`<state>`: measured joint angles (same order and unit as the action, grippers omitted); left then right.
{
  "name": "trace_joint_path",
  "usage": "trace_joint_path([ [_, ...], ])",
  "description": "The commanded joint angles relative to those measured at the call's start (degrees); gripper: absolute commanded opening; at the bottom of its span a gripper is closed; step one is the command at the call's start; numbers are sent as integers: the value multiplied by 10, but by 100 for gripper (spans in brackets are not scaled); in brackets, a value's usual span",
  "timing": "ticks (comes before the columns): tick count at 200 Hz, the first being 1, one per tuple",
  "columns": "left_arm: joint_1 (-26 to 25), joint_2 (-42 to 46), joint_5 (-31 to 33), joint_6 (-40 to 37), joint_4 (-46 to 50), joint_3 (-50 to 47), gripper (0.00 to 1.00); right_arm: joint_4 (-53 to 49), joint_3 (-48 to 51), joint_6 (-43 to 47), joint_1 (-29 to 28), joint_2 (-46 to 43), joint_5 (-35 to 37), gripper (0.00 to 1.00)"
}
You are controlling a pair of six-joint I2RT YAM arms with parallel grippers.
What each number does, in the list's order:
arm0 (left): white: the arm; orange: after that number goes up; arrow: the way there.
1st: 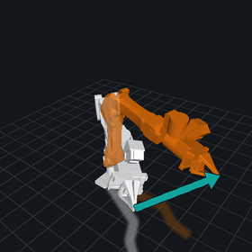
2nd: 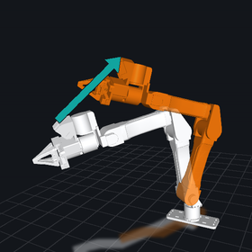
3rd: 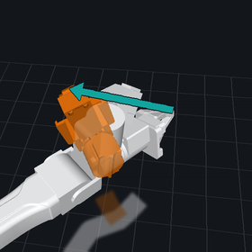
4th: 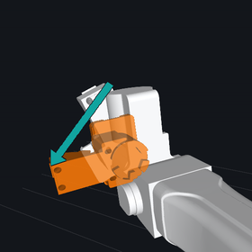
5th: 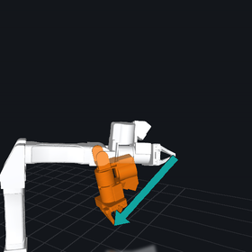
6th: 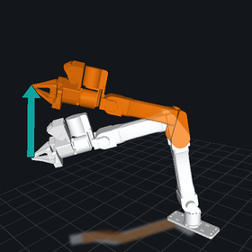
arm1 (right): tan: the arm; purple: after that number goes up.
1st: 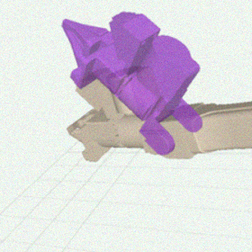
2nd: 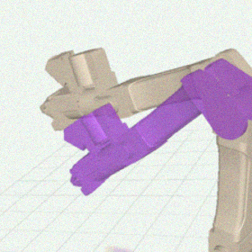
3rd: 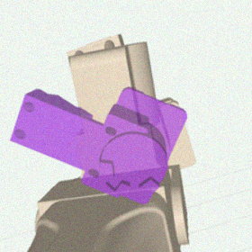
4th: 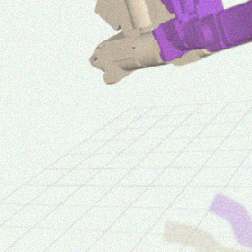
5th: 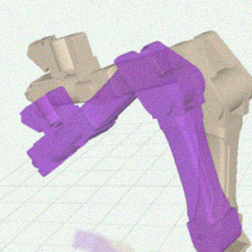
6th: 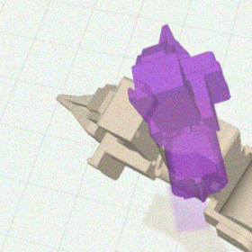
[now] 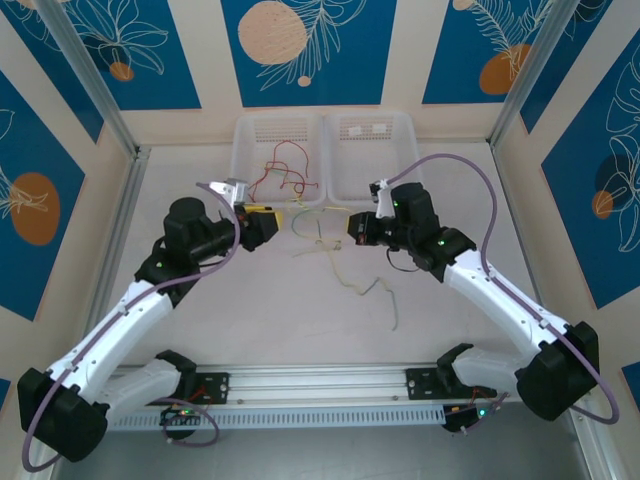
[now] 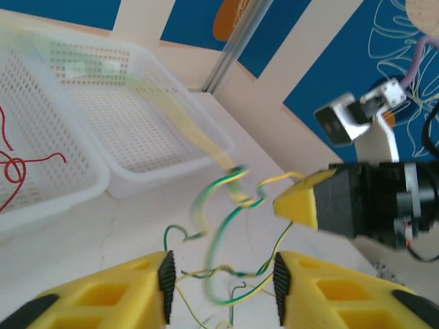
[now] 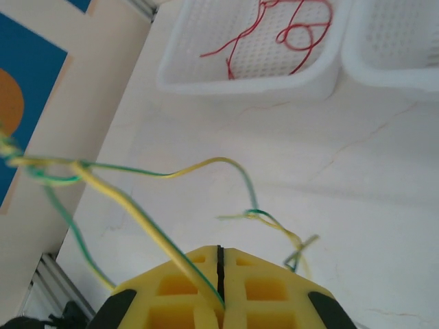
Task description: Untangle the cables
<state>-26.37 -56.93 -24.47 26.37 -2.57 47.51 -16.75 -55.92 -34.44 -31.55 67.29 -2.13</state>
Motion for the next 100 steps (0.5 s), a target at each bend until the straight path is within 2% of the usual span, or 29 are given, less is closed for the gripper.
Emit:
trace_joint_path([
  [1,-4,-7,-22,-3,-23,16,48,16,-30,-4,-23,9,-11,0],
  [18,-5,0,-6,-14,-3,17,53,18,-37,3,-28,11,-15,0],
  [31,-5,15,19,-28,18,14,53,20,-34,31,-29,8,-20,0],
  [36,-5,23,31,-31,26,12,57,19,-32,42,-29,5,-21,0],
  [51,-1,42,54,-45,51,10,59,9,-25,76,-27,-4,-22,0],
  [77,20,58,30,-64,78,18,59,-3,-9,130,-22,-27,-57,0],
  [84,25,61,22,-71,80,17,53,-5,-5,138,-21,-34,-61,0],
  [92,30,64,18,-77,84,17,37,-9,-2,145,-20,-39,-66,0],
  [100,35,66,17,-79,84,17,27,-16,-3,147,-19,-41,-63,0],
])
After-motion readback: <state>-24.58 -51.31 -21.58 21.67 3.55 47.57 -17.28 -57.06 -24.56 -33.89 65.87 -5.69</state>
